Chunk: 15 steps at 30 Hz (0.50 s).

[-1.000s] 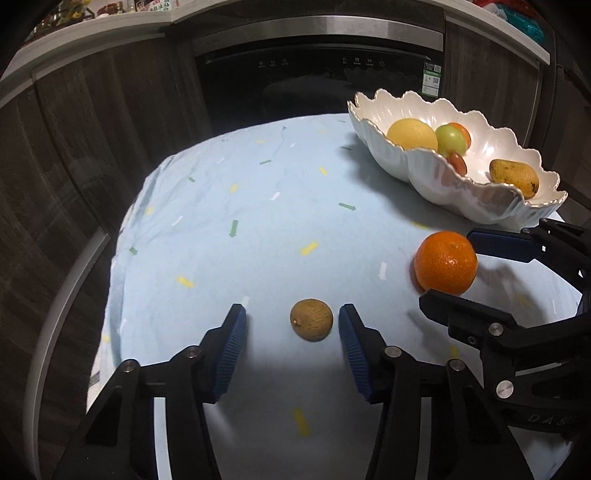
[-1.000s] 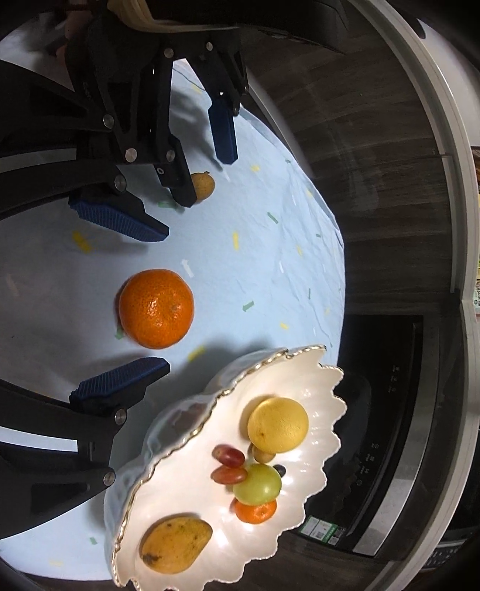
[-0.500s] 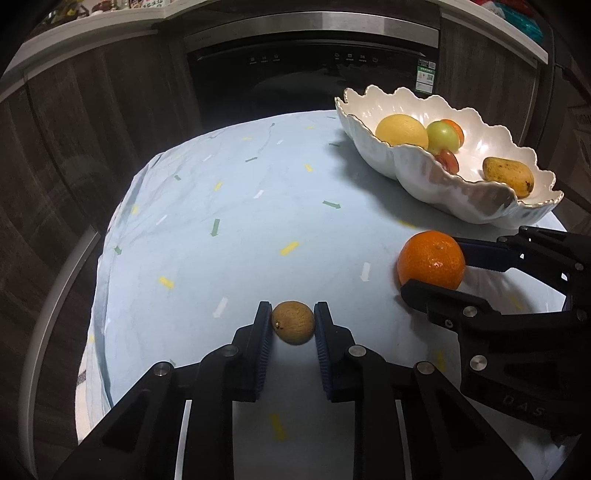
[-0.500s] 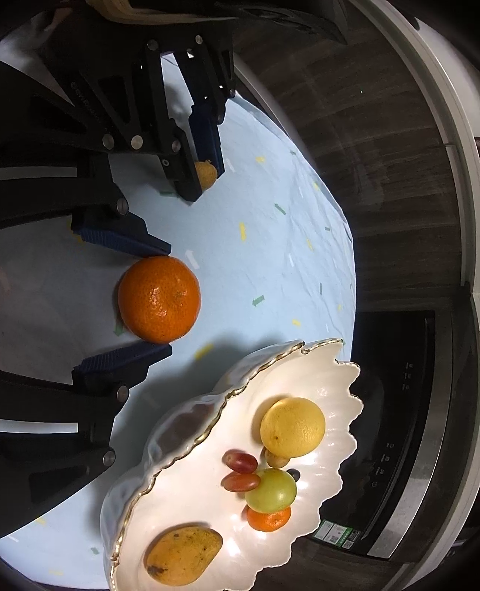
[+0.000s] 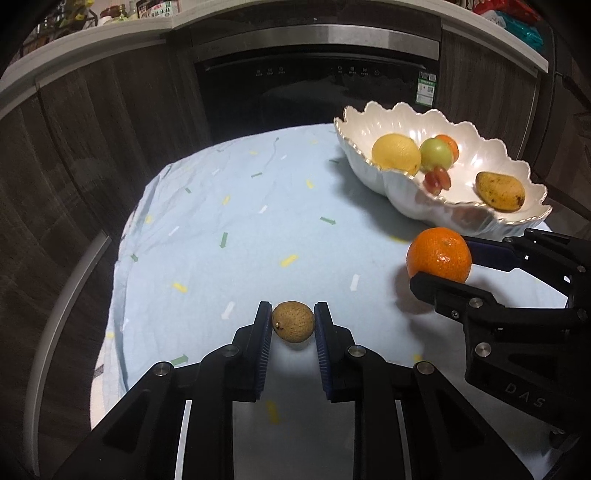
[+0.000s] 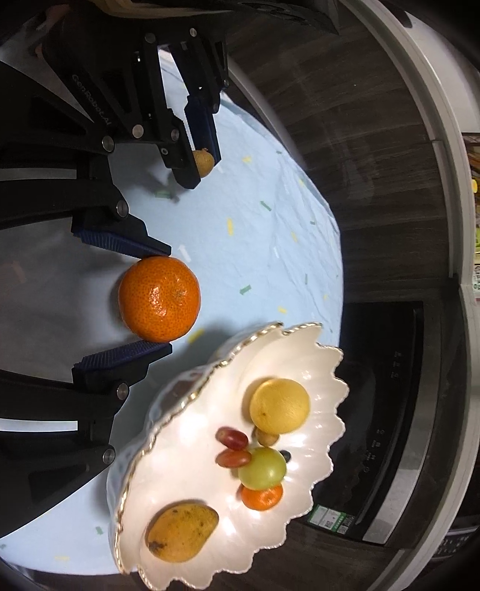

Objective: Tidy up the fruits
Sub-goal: 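Lift the brown fruit and tangerine and carry both over the white bowl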

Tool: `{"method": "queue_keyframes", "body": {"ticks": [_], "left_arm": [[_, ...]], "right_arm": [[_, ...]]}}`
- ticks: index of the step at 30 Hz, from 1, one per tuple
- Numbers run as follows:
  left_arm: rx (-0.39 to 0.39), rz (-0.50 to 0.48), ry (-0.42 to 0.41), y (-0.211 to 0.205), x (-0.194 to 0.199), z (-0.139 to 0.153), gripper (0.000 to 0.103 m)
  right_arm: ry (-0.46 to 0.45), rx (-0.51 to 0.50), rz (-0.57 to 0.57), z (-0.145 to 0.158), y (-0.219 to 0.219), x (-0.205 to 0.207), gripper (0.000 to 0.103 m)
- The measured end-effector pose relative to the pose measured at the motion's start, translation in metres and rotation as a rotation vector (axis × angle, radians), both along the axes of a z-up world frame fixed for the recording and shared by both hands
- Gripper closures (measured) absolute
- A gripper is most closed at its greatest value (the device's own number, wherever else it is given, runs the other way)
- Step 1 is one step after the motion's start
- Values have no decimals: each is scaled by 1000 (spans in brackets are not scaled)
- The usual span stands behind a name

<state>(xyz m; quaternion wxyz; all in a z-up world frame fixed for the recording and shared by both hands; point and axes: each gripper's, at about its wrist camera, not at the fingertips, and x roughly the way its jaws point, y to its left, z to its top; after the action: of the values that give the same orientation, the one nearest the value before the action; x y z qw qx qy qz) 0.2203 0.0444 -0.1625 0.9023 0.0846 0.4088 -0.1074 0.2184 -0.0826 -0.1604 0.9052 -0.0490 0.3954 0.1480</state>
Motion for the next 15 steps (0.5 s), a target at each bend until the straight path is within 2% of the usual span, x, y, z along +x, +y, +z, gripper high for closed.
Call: {"method": "queue_keyframes", "body": {"ticks": [15], "left_arm": [[-19, 3, -70, -18, -18, 49, 80]], "right_arm": [[-95, 21, -44, 51, -20, -25, 57]]}}
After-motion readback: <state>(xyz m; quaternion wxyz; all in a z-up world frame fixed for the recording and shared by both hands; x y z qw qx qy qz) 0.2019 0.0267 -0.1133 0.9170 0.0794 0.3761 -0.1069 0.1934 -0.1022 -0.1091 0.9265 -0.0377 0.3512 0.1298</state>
